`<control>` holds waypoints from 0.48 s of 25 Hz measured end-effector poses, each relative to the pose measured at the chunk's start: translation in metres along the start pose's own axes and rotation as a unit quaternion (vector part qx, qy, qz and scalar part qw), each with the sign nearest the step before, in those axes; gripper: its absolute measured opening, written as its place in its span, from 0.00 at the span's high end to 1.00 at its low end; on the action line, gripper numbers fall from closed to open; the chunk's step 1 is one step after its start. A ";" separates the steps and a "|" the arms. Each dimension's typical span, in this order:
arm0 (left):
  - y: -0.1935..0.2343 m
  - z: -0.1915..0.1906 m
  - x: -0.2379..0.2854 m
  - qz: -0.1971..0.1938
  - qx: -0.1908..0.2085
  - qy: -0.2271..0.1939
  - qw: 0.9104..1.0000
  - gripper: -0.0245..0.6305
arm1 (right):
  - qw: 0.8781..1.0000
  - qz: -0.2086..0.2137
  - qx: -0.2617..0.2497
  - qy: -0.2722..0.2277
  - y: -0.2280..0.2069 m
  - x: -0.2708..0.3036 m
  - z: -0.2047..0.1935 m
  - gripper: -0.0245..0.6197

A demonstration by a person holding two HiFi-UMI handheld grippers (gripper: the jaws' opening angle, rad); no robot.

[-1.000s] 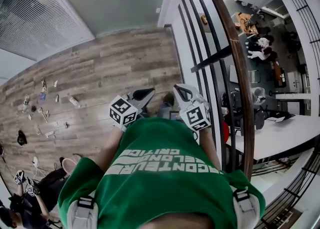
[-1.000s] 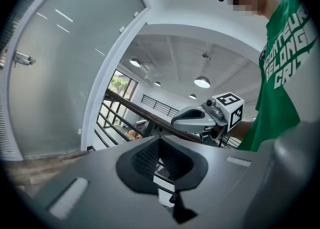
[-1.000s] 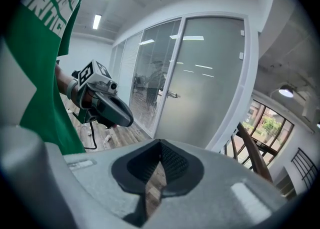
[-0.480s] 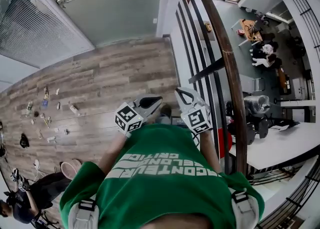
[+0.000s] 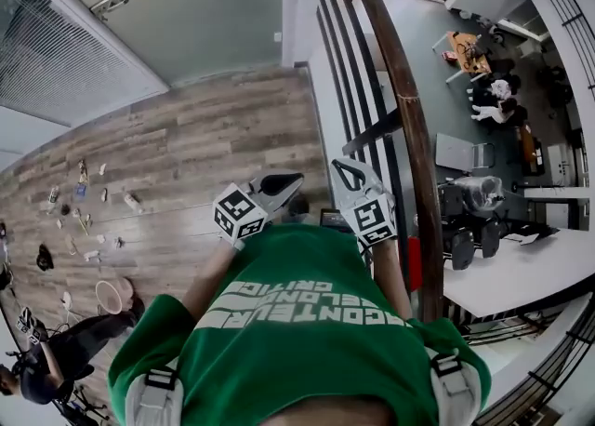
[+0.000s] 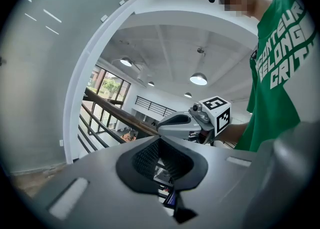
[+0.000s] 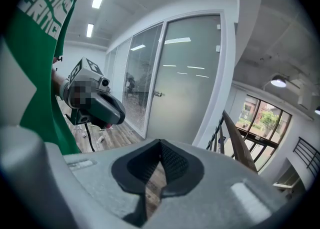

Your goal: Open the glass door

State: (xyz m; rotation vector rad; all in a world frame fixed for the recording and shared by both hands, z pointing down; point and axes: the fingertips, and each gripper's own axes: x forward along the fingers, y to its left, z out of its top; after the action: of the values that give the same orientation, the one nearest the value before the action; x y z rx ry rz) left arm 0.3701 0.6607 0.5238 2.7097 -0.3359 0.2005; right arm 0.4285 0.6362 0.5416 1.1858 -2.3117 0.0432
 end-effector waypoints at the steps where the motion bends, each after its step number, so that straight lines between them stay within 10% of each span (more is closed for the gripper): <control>1: -0.002 0.000 0.003 0.003 0.000 0.000 1.000 0.94 | 1.000 0.002 0.002 -0.002 -0.004 -0.002 -0.003 0.97; 12: 0.027 -0.005 -0.004 0.049 -0.030 -0.006 0.998 0.94 | 0.999 0.030 0.021 -0.021 -0.022 0.029 -0.001 0.97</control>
State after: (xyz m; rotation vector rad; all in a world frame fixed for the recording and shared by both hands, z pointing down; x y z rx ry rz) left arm 0.3587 0.6394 0.5374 2.6392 -0.4710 0.1999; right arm 0.4321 0.6015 0.5512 1.1476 -2.3929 0.0899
